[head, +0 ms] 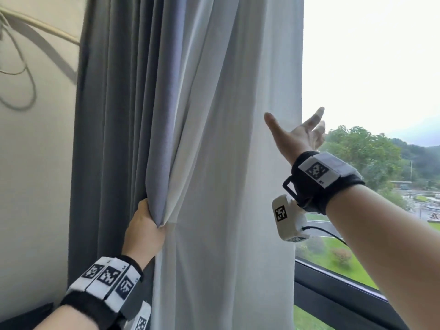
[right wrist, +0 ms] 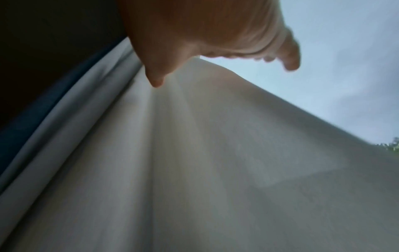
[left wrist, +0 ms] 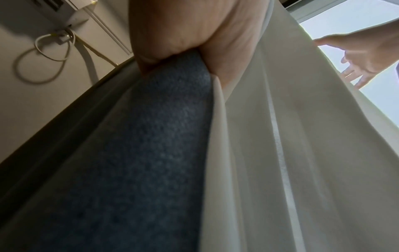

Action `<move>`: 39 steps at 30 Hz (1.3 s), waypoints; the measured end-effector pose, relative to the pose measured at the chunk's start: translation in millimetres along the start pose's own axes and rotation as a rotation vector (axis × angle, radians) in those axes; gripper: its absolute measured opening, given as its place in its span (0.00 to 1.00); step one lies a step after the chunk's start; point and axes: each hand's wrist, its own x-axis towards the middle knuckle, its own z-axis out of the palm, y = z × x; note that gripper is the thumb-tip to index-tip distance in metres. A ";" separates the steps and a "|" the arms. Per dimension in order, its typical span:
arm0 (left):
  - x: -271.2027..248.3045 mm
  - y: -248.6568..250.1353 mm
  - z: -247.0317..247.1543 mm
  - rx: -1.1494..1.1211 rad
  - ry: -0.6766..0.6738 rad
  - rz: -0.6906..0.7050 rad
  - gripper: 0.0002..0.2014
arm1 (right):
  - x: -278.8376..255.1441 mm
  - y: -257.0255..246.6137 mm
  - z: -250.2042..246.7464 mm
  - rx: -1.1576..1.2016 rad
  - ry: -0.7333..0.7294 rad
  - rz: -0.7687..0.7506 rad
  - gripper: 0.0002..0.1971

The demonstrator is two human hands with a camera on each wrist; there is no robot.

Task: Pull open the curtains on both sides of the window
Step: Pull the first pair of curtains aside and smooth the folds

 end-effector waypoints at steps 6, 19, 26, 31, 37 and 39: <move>5.8 0.6 2.2 0.018 -0.035 -0.016 0.27 | -5.3 -2.6 28.7 0.228 -0.262 0.032 0.63; 33.0 -38.2 -36.3 -0.010 0.031 -0.018 0.19 | -39.8 -67.4 121.6 0.407 -0.614 -0.045 0.61; 67.0 -81.0 -72.8 -0.056 0.002 -0.068 0.22 | -64.3 -114.4 194.7 0.353 -0.628 -0.088 0.70; 96.5 -115.5 -101.2 -0.136 -0.125 -0.124 0.21 | -76.6 -143.5 254.5 0.347 -0.685 -0.091 0.78; 128.5 -151.9 -138.9 -0.284 -0.320 -0.081 0.27 | -87.5 -174.7 326.1 0.293 -0.696 -0.128 0.86; 136.0 -162.6 -153.3 -0.328 -0.409 -0.022 0.27 | -90.9 -182.6 348.3 0.274 -0.668 -0.129 0.86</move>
